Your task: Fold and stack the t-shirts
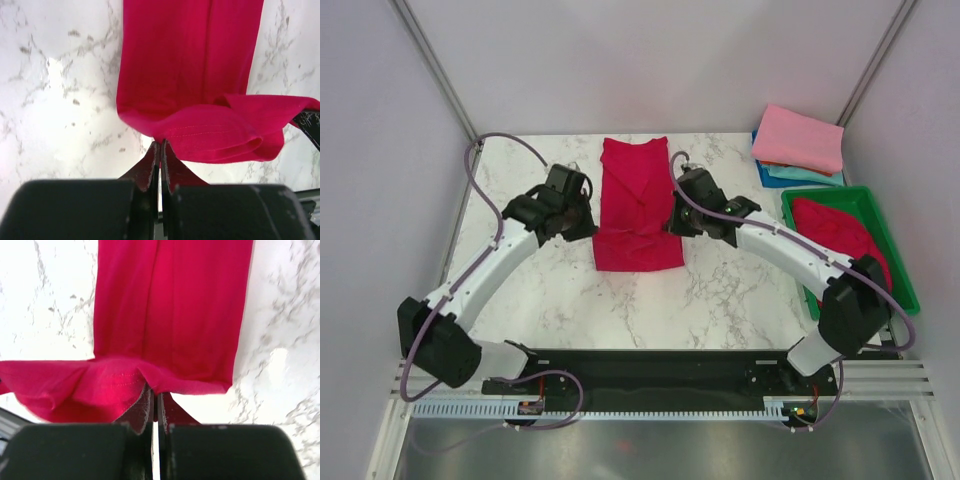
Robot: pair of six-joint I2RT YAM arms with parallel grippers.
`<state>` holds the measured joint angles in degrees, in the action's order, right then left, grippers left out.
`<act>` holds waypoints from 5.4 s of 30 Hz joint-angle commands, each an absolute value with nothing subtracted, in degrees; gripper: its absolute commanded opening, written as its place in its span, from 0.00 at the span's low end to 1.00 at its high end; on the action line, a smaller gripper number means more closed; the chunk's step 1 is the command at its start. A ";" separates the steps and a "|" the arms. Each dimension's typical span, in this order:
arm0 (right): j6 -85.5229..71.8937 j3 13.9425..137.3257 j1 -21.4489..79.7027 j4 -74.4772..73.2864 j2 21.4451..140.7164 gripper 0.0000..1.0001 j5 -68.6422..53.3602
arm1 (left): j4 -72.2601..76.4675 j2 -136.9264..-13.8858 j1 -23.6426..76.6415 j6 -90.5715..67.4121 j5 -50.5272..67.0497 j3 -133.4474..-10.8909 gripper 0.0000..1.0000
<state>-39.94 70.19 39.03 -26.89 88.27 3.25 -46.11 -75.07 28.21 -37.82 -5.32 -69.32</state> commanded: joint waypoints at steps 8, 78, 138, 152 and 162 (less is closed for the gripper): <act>-32.00 88.93 33.40 -28.74 102.73 0.00 2.02 | -43.86 -95.25 19.08 -25.93 4.30 -88.93 0.02; -35.86 53.09 24.35 -2.46 105.90 0.07 -18.72 | -15.65 -91.49 9.66 -37.00 18.99 -50.10 0.73; -38.15 53.60 30.50 -37.97 59.31 0.00 -7.92 | -46.05 -55.62 26.72 -41.32 10.11 -58.16 0.02; -27.87 74.95 24.88 -35.60 85.77 0.00 -5.18 | -44.30 -81.99 17.32 -32.00 11.77 -78.92 0.02; -25.05 89.20 21.89 -34.72 104.93 0.00 -6.24 | -43.94 -107.73 12.75 -28.65 14.67 -97.43 0.02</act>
